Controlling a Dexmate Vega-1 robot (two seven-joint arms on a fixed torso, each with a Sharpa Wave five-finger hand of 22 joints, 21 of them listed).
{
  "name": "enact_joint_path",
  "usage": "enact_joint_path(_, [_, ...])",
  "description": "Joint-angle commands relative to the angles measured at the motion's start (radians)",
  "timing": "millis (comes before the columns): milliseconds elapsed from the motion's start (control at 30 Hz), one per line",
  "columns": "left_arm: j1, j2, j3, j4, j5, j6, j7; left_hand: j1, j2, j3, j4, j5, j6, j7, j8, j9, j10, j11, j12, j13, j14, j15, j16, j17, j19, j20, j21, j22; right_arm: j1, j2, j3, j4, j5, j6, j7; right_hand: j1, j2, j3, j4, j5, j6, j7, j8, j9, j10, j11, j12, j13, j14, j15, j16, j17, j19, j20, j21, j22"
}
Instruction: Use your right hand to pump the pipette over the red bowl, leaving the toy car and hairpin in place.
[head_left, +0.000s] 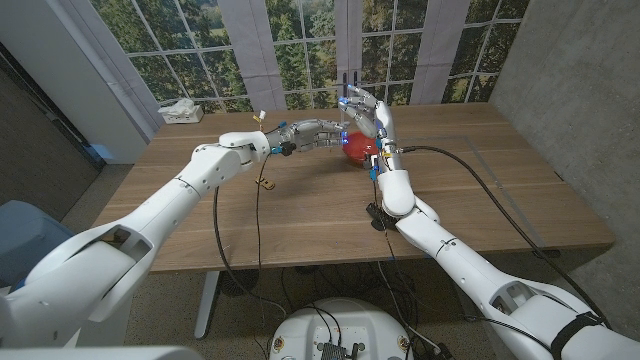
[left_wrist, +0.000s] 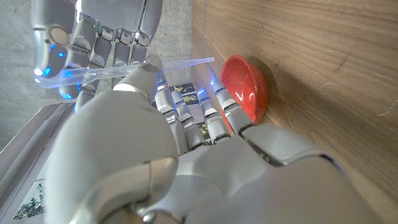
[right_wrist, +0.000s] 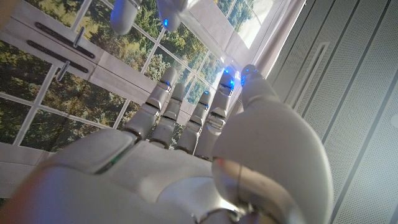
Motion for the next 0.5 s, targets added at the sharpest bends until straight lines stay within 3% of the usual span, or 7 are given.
enact_joint_path(33, [0.011,0.009,-0.003,-0.028,-0.010,0.005,-0.005,0.010,-0.003,-0.003,0.002,0.010,0.007,0.003,0.002,0.007,-0.002,0.005,0.000,0.004,-0.002,-0.076,-0.004,0.004,-0.004,0.004,0.006,0.003,-0.020,-0.005,0.009,-0.021,-0.020,0.010,-0.016,0.020,-0.001,0.001,-0.003,-0.009,0.035,0.000,0.013,0.002,0.019,0.001,0.007,0.001,0.011,-0.165,0.008,0.007,0.001,-0.003,0.006,0.001])
enact_joint_path(400, [0.025,0.022,-0.005,-0.051,-0.005,-0.013,-0.003,0.004,0.006,-0.011,0.008,0.012,-0.014,0.007,-0.005,0.019,-0.019,0.013,-0.006,0.005,-0.009,-0.067,-0.004,0.005,-0.009,0.011,0.006,0.003,-0.033,-0.005,0.017,-0.034,-0.025,0.020,-0.022,0.030,0.005,0.001,-0.003,-0.018,0.056,0.006,0.016,0.002,0.029,0.001,0.009,0.001,0.015,-0.166,0.016,0.014,0.000,-0.005,0.009,0.002])
enact_joint_path(500, [0.027,0.025,-0.004,-0.049,0.004,-0.032,-0.012,-0.002,0.012,-0.018,0.009,0.014,-0.070,0.002,-0.030,0.020,-0.037,0.017,-0.011,0.006,-0.013,-0.060,-0.004,0.006,-0.016,0.016,0.006,0.004,-0.034,-0.005,0.018,-0.036,-0.022,0.020,-0.018,0.031,0.005,0.001,-0.003,-0.020,0.055,0.009,0.015,0.002,0.032,0.003,0.010,0.001,0.015,-0.166,0.016,0.015,0.000,-0.004,0.010,0.002])
